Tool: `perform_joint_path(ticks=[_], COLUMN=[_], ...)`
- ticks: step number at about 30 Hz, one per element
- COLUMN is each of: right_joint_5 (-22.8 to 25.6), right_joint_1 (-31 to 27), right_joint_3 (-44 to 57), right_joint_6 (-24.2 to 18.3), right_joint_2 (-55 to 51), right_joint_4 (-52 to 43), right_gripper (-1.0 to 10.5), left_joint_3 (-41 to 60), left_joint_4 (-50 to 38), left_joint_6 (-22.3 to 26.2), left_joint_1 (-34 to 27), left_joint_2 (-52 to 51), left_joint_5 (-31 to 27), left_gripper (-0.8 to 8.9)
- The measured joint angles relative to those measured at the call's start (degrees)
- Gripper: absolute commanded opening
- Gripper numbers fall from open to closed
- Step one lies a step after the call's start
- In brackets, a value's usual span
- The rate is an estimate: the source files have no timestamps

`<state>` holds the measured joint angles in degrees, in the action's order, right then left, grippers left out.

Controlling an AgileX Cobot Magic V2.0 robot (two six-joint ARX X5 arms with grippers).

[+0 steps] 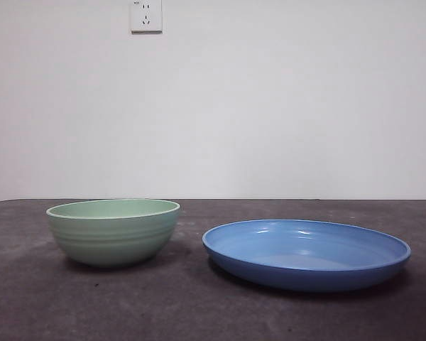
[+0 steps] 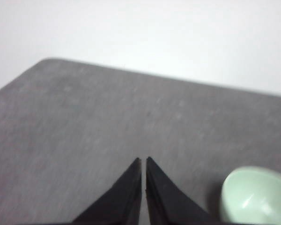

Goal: Place the green bowl on the blue plate

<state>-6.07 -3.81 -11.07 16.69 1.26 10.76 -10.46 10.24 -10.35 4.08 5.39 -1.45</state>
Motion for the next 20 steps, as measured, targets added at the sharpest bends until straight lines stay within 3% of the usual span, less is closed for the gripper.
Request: perform_joint_path(ticks=[4,9,20], right_joint_5=[-1.5,-7.1,-23.9], right_joint_1=[0.0,0.0,0.0], right_joint_3=[-6.3,-15.9,-32.9], right_joint_6=[2.1,3.1,2.8], right_joint_2=[3.1,9.0,23.4], right_joint_4=[4.6,11.2,24.2], right_gripper=[0.1,0.1,0.1], left_joint_3=[-6.3,-17.4,-38.5], left_joint_4=[0.2,4.7,20.6], left_joint_6=[-1.8,-2.5,-2.4], left_joint_1=[0.8,1.4,2.6], left_joint_2=[5.2,13.9,32.1], left_joint_5=[1.7,6.1,23.9], left_gripper=[0.16,0.17,0.17])
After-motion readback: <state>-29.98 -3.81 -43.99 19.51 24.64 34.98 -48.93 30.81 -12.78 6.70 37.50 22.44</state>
